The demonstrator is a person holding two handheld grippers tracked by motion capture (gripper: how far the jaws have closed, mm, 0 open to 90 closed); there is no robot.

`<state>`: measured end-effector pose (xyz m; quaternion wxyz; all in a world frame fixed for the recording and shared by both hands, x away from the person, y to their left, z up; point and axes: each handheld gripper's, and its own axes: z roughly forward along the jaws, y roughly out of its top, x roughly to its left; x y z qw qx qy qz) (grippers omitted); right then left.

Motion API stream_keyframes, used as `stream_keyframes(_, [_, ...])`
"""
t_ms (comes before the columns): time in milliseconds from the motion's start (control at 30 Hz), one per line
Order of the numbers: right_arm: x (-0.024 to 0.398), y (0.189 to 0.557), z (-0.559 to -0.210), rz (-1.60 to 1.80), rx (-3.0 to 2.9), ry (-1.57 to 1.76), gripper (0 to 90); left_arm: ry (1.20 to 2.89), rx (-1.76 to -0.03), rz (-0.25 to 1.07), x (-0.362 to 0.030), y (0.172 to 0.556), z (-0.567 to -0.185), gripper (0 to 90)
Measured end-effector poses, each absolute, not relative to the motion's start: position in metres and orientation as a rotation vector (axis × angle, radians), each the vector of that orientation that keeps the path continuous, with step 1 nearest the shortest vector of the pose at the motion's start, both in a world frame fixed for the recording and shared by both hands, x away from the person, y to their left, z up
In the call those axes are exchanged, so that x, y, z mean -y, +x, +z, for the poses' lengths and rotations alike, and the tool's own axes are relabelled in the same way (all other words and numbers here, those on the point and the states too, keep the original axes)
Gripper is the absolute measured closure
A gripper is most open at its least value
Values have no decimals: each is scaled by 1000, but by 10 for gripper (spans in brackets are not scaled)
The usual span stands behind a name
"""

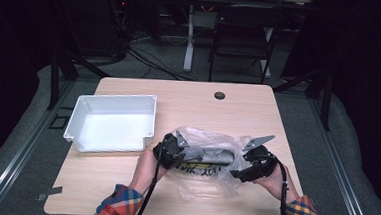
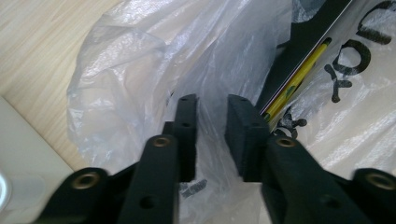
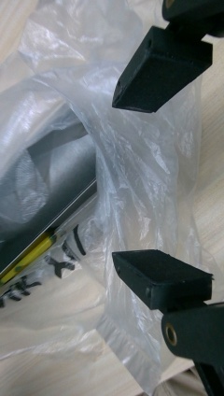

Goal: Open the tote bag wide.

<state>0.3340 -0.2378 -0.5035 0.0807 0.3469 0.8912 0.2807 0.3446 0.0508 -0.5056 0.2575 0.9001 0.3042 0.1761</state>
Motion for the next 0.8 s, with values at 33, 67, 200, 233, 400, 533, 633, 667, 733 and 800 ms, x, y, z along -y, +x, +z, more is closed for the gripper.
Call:
stream_keyframes(33, [237, 335, -506, 824, -2653, 1046, 329, 2436, -828, 491, -50, 345, -506, 820])
stream_keyframes(67, [236, 337, -509, 793, -2647, 1068, 405, 2419, -840, 519, -50, 346, -507, 843])
stream_keyframes(200, [240, 347, -523, 719, -2619, 1130, 643, 2391, -896, 603, -52, 353, -509, 878])
stream_keyframes(233, [241, 349, -526, 722, -2617, 1141, 678, 2387, -915, 627, -53, 355, -511, 879])
stream_keyframes(400, [243, 358, -536, 663, -2605, 1147, 818, 2403, -1008, 690, -54, 366, -519, 875])
stream_keyframes(533, [238, 363, -543, 592, -2573, 1118, 878, 2422, -1042, 716, -54, 370, -526, 875])
stream_keyframes(633, [237, 365, -546, 542, -2564, 1101, 899, 2444, -1058, 729, -57, 372, -532, 876])
stream_keyframes(667, [236, 366, -547, 531, -2554, 1100, 900, 2461, -1063, 721, -59, 374, -535, 877])
stream_keyframes(733, [237, 368, -550, 505, -2545, 1101, 900, 2474, -1073, 712, -61, 375, -539, 879])
stream_keyframes(800, [240, 369, -550, 479, -2547, 1100, 900, 2501, -1068, 705, -62, 374, -542, 884])
